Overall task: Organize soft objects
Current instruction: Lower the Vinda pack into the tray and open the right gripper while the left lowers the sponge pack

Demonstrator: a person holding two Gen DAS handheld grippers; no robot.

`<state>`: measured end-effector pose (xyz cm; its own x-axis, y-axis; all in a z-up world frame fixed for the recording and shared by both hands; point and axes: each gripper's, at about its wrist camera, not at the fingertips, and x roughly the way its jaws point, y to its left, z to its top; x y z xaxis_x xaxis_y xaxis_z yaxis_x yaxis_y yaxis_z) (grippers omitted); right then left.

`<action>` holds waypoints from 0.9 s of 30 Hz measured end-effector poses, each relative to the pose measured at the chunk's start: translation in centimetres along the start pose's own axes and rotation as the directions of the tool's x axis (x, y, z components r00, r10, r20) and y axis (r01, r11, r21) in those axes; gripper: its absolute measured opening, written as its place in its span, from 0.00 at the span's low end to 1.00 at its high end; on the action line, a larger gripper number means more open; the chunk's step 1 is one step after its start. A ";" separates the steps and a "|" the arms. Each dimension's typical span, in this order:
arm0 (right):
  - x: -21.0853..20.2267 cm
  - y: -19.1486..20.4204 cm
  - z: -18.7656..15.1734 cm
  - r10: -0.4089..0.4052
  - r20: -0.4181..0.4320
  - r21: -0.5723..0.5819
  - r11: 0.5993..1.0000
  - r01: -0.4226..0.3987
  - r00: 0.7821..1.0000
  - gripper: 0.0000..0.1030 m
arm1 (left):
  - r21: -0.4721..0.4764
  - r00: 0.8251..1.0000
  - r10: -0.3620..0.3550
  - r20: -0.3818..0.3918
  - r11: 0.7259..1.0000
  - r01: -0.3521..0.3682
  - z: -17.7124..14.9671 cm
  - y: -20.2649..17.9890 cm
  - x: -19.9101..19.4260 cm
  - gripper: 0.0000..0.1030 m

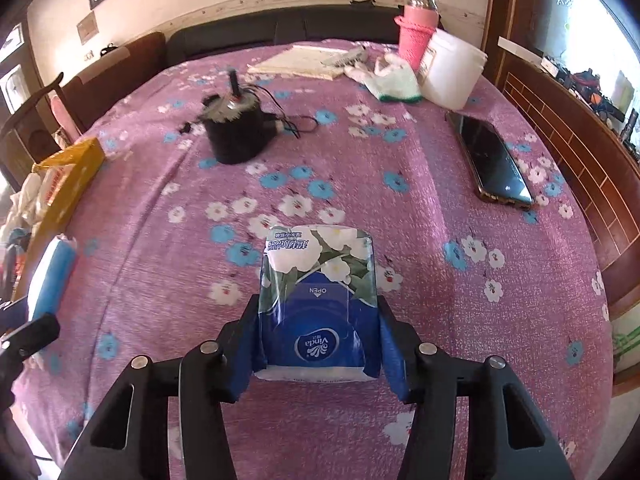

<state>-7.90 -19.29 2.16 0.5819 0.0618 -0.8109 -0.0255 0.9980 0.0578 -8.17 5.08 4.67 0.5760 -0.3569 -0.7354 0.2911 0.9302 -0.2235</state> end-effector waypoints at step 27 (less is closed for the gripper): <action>-6.0 15.6 2.8 0.220 0.076 -0.268 0.944 -0.193 0.973 0.55 | -0.323 0.950 0.237 0.205 0.932 -0.163 -0.9 18.0 -14.5 0.44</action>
<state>-9.50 -4.15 9.59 0.6218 0.2789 -0.7318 -0.3545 0.9335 0.0546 -12.00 27.11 10.73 0.7728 -0.1360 -0.6199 -0.0689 0.9530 -0.2950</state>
